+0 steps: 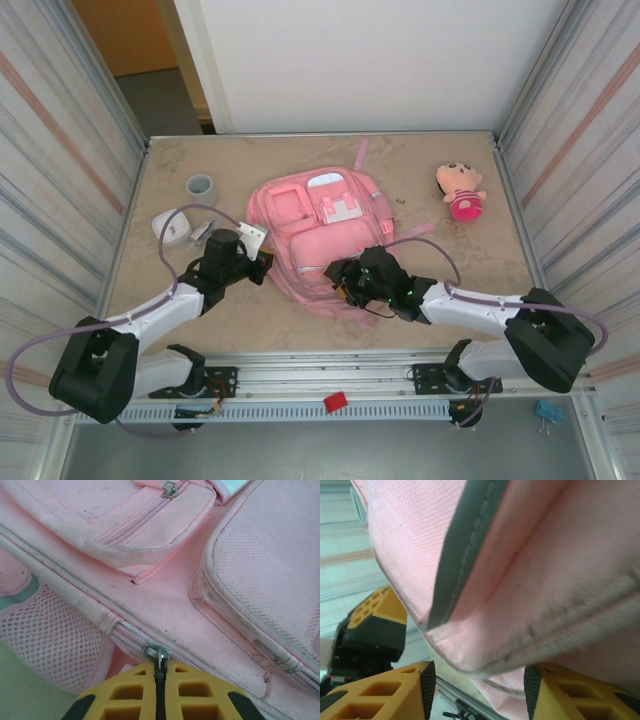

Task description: Pack the student bag

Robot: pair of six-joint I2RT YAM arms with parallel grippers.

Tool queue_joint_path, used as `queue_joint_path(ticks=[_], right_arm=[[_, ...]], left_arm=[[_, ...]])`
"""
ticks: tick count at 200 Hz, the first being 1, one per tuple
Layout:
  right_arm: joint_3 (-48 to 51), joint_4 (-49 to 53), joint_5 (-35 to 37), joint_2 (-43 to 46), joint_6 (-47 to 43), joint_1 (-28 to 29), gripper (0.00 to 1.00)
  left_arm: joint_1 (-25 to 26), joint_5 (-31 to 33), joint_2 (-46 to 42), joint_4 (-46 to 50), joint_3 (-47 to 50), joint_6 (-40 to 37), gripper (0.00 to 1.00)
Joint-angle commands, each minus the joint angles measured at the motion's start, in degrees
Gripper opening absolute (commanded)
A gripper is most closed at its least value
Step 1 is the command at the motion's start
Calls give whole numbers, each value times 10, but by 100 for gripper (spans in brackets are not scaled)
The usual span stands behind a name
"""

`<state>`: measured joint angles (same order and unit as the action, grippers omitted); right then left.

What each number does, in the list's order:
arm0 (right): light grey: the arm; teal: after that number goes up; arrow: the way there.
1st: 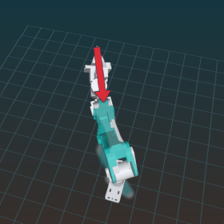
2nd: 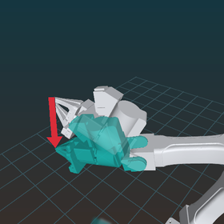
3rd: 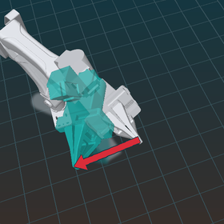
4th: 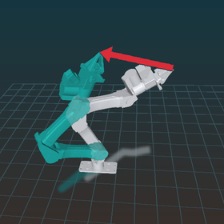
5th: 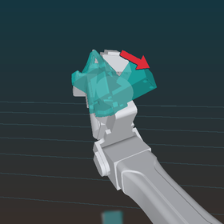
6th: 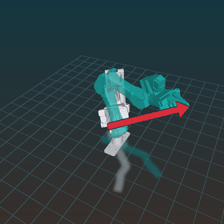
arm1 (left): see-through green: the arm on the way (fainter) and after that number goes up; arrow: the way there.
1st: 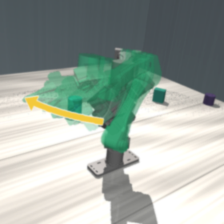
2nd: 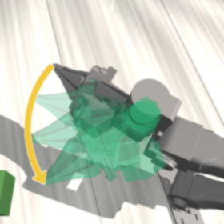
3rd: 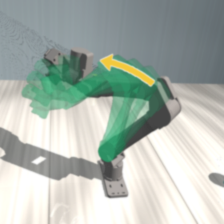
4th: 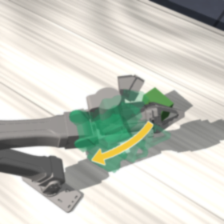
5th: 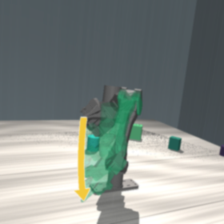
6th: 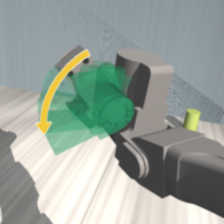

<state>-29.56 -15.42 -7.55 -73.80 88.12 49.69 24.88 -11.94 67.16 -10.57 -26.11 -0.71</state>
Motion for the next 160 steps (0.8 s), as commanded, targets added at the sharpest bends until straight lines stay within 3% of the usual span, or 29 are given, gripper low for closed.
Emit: queue_joint_path(ticks=[1, 19, 87, 106, 160], right_arm=[[-22, -36, 9, -16, 11, -10, 47], [-24, -37, 13, -21, 4, -17, 42], [-47, -63, 12, -31, -25, -31, 4], [-59, -59, 10, -23, -40, -40, 0], [-91, -38, 4, -11, -71, -56, 0]], left_arm=[[11, -24, -18, -20, 7, -18, 0], [13, -26, -18, -23, 11, -21, 0], [58, -30, -25, -25, 32, -23, 1], [67, -51, -41, -24, 43, -28, 1], [113, -104, -88, -16, 57, -46, 5]])
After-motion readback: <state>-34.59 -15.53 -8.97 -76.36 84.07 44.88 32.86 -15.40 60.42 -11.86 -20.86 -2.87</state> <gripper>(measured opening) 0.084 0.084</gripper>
